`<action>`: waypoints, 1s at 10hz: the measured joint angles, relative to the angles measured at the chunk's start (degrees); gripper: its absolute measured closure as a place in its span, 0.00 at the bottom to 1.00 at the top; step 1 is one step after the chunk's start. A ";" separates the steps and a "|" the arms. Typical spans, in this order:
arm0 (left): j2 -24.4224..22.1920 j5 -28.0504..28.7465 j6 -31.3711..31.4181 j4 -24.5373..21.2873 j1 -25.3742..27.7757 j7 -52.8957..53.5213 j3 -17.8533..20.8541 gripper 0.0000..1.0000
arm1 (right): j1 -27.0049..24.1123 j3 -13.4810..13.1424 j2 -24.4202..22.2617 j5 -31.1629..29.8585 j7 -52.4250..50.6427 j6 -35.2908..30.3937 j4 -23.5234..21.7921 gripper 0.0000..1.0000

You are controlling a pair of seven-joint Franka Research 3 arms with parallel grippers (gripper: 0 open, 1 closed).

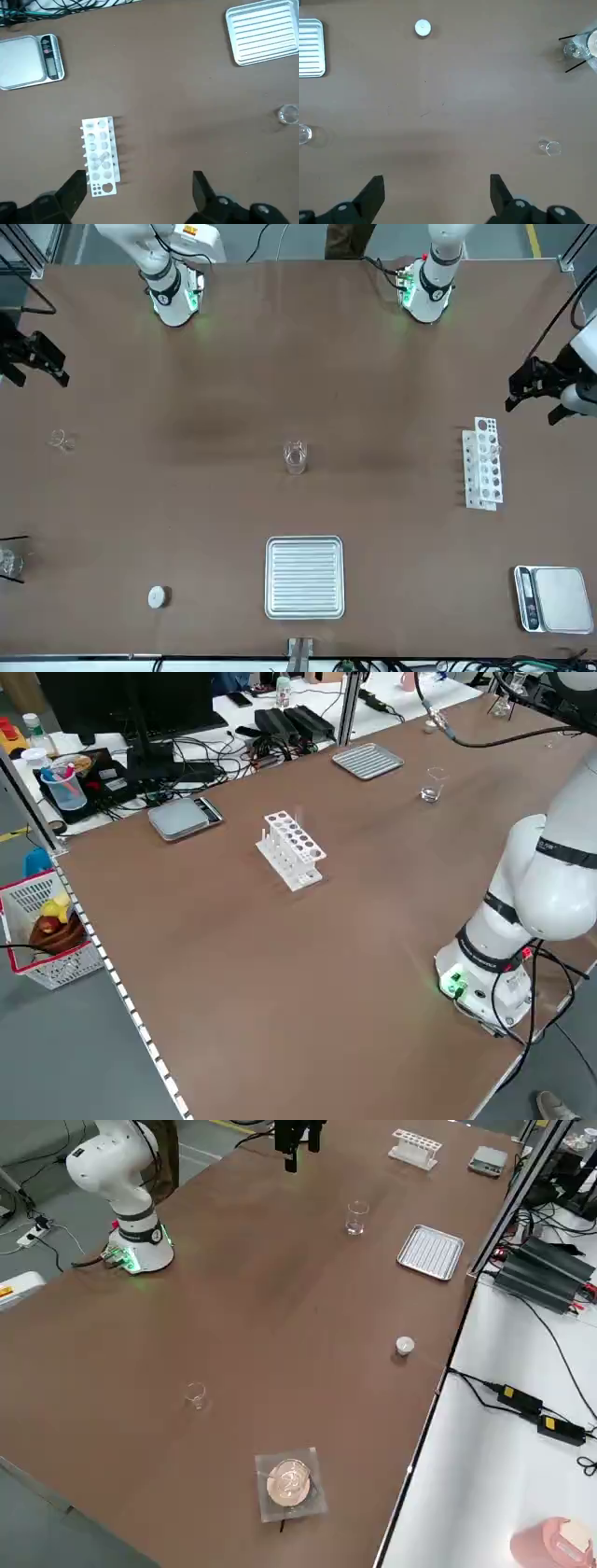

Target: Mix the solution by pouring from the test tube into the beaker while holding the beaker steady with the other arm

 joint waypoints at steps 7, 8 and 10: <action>-0.14 2.01 -1.78 3.17 -3.67 -5.44 3.06 0.00 | 0.02 0.02 0.00 0.00 0.02 1.09 -0.03 0.00; -0.14 2.01 -2.30 3.24 -8.87 -5.60 7.99 0.00 | 0.02 0.02 0.01 0.00 0.03 1.10 -0.05 0.00; 0.07 2.01 -3.68 3.19 -18.49 -5.90 17.88 0.00 | 0.02 0.02 0.03 0.00 0.04 1.45 -0.06 0.00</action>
